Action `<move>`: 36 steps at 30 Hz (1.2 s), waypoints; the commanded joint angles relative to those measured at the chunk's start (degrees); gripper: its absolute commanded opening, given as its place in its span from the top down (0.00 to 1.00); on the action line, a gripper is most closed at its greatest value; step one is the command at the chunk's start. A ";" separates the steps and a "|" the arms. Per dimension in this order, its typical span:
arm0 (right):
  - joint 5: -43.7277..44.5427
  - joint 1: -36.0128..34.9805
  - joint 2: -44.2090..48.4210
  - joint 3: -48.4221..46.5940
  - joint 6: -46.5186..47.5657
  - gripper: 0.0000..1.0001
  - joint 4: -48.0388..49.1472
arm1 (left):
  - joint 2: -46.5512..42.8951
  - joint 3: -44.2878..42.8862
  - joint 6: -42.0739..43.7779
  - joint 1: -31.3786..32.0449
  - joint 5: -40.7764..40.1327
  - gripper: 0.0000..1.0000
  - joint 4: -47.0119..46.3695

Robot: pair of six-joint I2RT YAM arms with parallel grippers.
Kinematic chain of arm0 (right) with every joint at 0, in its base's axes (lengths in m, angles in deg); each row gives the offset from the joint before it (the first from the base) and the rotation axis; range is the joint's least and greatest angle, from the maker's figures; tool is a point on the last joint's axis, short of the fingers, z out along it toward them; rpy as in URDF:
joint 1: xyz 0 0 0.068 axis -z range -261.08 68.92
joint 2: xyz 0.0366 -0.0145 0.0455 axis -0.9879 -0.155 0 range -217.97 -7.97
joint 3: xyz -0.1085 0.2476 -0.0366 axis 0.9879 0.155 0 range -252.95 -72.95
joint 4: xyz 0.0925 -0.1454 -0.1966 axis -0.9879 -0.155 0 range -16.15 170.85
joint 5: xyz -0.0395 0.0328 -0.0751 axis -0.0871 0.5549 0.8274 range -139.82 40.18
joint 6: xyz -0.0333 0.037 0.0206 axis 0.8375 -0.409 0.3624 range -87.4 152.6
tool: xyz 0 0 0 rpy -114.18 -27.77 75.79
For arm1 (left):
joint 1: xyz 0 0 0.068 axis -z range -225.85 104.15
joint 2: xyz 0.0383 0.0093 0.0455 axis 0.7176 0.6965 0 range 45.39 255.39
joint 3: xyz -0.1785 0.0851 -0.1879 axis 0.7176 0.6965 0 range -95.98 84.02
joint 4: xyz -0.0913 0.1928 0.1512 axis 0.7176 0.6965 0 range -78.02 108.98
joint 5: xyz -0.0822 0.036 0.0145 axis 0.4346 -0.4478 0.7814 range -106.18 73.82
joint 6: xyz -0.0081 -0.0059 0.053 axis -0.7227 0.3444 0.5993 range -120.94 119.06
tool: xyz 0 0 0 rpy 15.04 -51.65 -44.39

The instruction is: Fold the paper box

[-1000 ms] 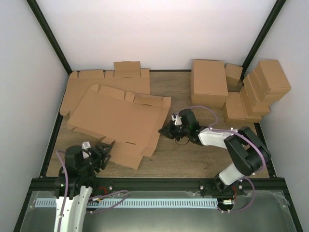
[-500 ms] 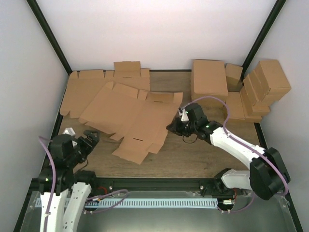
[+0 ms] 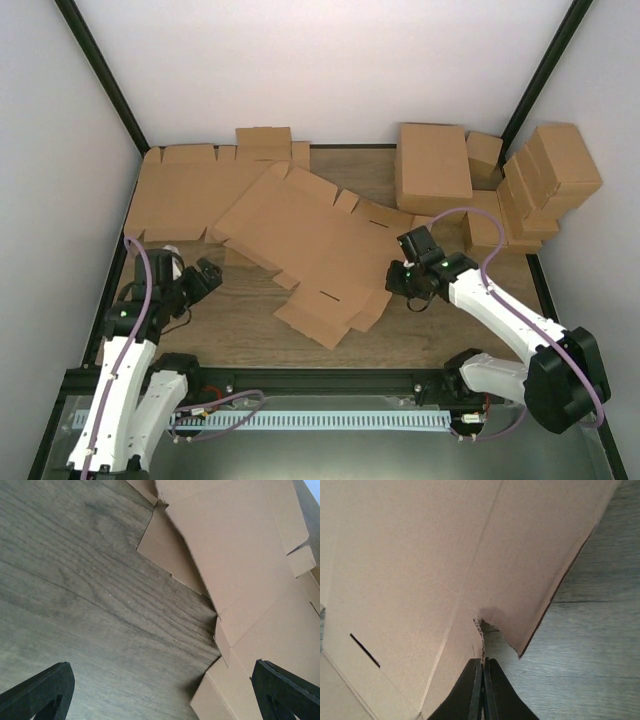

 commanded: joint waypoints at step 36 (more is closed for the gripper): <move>0.91 0.33 5.15 0.25 1.16 0.97 3.34 | 47.88 0.95 -14.37 -2.15 10.03 0.27 -49.14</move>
